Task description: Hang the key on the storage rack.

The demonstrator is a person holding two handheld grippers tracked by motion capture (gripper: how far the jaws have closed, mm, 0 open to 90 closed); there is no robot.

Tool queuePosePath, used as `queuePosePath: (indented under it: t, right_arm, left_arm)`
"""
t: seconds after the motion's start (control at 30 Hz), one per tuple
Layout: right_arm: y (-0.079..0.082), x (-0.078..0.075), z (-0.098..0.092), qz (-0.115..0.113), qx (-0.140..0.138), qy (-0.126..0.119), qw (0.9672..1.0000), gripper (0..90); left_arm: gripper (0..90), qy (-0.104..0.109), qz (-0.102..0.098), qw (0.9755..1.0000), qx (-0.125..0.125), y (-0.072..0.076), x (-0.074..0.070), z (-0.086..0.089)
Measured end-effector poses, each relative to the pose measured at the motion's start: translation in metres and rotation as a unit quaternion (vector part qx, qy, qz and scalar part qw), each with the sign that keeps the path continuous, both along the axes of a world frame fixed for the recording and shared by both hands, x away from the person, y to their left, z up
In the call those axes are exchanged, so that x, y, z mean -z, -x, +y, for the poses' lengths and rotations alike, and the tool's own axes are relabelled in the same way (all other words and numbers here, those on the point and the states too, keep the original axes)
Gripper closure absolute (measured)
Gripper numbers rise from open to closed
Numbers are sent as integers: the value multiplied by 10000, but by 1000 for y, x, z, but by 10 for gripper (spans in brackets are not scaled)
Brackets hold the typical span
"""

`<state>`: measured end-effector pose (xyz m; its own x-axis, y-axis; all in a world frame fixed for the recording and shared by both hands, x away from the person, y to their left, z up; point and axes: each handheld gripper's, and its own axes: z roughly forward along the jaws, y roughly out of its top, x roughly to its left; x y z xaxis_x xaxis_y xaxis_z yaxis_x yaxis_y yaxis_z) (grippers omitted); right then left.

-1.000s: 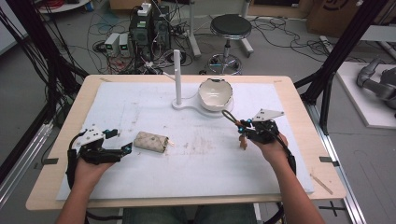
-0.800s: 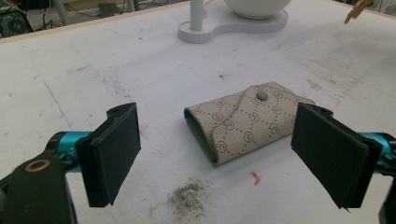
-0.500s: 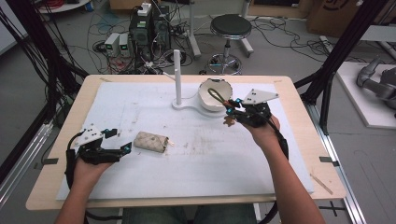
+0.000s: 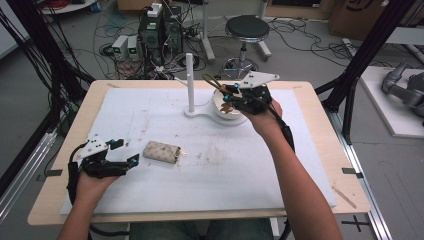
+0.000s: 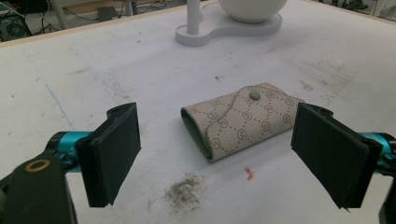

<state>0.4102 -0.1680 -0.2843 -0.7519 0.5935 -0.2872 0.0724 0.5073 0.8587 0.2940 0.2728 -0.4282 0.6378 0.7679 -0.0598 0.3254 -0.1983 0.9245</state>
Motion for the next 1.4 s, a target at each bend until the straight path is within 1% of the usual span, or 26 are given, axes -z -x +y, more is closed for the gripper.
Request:
queuePosePath:
  t: [0.03,0.07,0.2,0.23,0.3,0.4,0.47,0.5,0.6,0.63,0.67,0.7,0.77,0.9,0.93,0.97,1.0,1.03,1.07,1.1,1.13,1.17,1.23,1.27,1.33,1.4]
  right_arm:
    - [-4,-5,8,13,-22,40,10000,746]
    - [-4,-5,8,13,-22,40,10000,746]
    - [-11,-10,23,-54,-82,25,9999,745]
    - [-13,-12,27,-21,-88,47,9999,745]
    - [-16,-13,35,-46,-119,101,9999,745]
    - [-21,-12,46,-78,-141,179,9997,744]
    - [-23,-9,51,-47,-145,215,9997,744]
    - [-25,-6,54,-10,-119,291,9995,744]
    - [-28,-3,56,27,-93,348,9993,744]
    - [-28,-2,57,74,-71,339,9994,744]
    - [-31,-1,57,-19,-100,362,9993,744]
    - [-31,0,58,34,-92,354,9993,744]
    - [-32,1,60,58,-85,368,9993,744]
    - [-35,6,64,37,-44,550,9985,742]
    - [-35,7,65,106,-20,558,9984,741]
    - [-36,8,66,99,-7,594,9982,737]
    - [-37,9,66,83,6,597,9982,721]
    - [-37,10,67,149,56,601,9981,698]
    - [-39,11,67,143,93,586,9981,662]
    - [-39,12,67,156,136,584,9981,593]
    - [-38,13,66,113,220,495,9985,497]
    - [-38,13,65,168,299,455,9984,461]
    - [-38,13,63,267,330,359,9985,422]
    - [-36,13,61,243,332,343,9986,402]
    - [-32,12,56,282,340,225,9988,385]
    - [-28,10,51,303,347,171,9988,369]
  left_arm:
    - [157,8,-2,10000,-12,0,0,0]
    - [157,-4,3,10000,-16,1,0,1]
    - [157,-1,-3,10000,-38,3,0,3]
    - [157,-7,-10,10000,-43,4,0,4]
    - [157,6,-14,10000,-73,5,0,5]
    - [157,-3,-16,10000,-97,6,0,8]
    - [157,6,-16,9999,-115,7,0,10]
    - [156,4,-17,9999,-119,7,0,10]
    - [157,4,-11,9999,-135,8,1,11]
    - [156,12,-9,9999,-136,8,1,12]
    - [157,8,-8,9999,-133,8,1,12]
    - [157,18,-3,9999,-144,8,1,12]
    - [157,9,4,9999,-138,7,1,13]
    - [156,15,10,9999,-156,7,2,13]
    - [157,15,6,9999,-157,7,2,13]
    - [157,14,6,9999,-158,7,2,13]
    - [157,12,5,9999,-158,7,2,13]
    - [157,14,5,9999,-159,7,2,13]
    - [156,18,13,9999,-156,7,2,13]
    - [156,16,9,9999,-161,7,2,13]
    - [157,20,12,9999,-156,7,2,13]
    - [157,12,10,9999,-154,7,2,13]
    - [157,9,14,9999,-143,6,2,13]
    - [156,9,13,9999,-147,6,2,13]
    - [157,10,15,9999,-156,6,2,13]
    - [156,-6,17,9999,-140,6,2,12]
